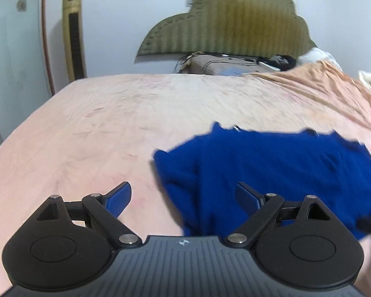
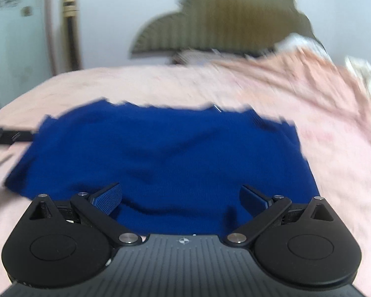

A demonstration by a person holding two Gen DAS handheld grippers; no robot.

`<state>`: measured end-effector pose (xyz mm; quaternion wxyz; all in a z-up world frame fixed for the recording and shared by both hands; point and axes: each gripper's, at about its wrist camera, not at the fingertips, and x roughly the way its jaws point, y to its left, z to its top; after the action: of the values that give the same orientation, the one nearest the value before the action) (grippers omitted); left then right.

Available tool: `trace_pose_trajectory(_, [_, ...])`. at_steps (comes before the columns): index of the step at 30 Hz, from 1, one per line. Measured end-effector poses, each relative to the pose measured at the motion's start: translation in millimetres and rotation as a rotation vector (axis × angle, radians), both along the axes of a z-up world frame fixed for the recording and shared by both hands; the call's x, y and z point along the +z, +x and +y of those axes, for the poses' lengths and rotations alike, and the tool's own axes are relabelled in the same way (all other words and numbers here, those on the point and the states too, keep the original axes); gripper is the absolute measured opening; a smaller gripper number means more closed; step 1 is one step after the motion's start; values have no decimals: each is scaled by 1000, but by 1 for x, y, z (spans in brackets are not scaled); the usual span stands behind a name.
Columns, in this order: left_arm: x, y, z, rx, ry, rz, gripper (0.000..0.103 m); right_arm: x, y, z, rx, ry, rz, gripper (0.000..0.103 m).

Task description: Fold small clothes

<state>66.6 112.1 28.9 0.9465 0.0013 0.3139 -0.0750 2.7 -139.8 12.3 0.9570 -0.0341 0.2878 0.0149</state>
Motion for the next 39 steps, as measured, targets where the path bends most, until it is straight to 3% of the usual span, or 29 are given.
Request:
trace_pose_trajectory(4, [-2,36,22,50,-71,91,94,2,-5,52,127,-153,-20,101])
trace_pose_trajectory(7, [-7,53,28,86,-81,135,94,-6,-15,89,225,-288,-44,100])
trace_pose_trajectory(10, [-9,59,32,56,-135,150,94,-15,-20,113,287,-387,-57,99])
trace_pose_trajectory(16, [-18,81,46,-46,-315,249,94,-23,-20,139,317,-453,-27,98])
trace_pose_trajectory(19, [-26,93,57,-51,-424,263,94,-27,-17,149,311,-479,-16,98])
trace_pose_trajectory(23, [-44,118,59,-97,-559,399,94,-39,-13,169,298,-534,-39,98])
trace_pose_trajectory(27, [-46,132,47,-140,-537,403,95,-46,-3,185,298,-584,-80,98])
trace_pose_trajectory(31, [-53,152,36,-207,-609,445,95,-50,14,196,300,-599,-108,97])
trace_pose_trajectory(34, [-55,164,25,-234,-613,433,96,-51,25,205,309,-605,-124,93])
trace_pose_trajectory(37, [-53,174,13,-251,-573,420,95,-53,36,213,329,-620,-129,80])
trace_pose_trajectory(38, [-52,177,9,-253,-561,414,92,-56,39,216,339,-635,-129,70])
trace_pose_trajectory(39, [-52,179,5,-255,-542,408,77,-59,41,219,348,-648,-135,62])
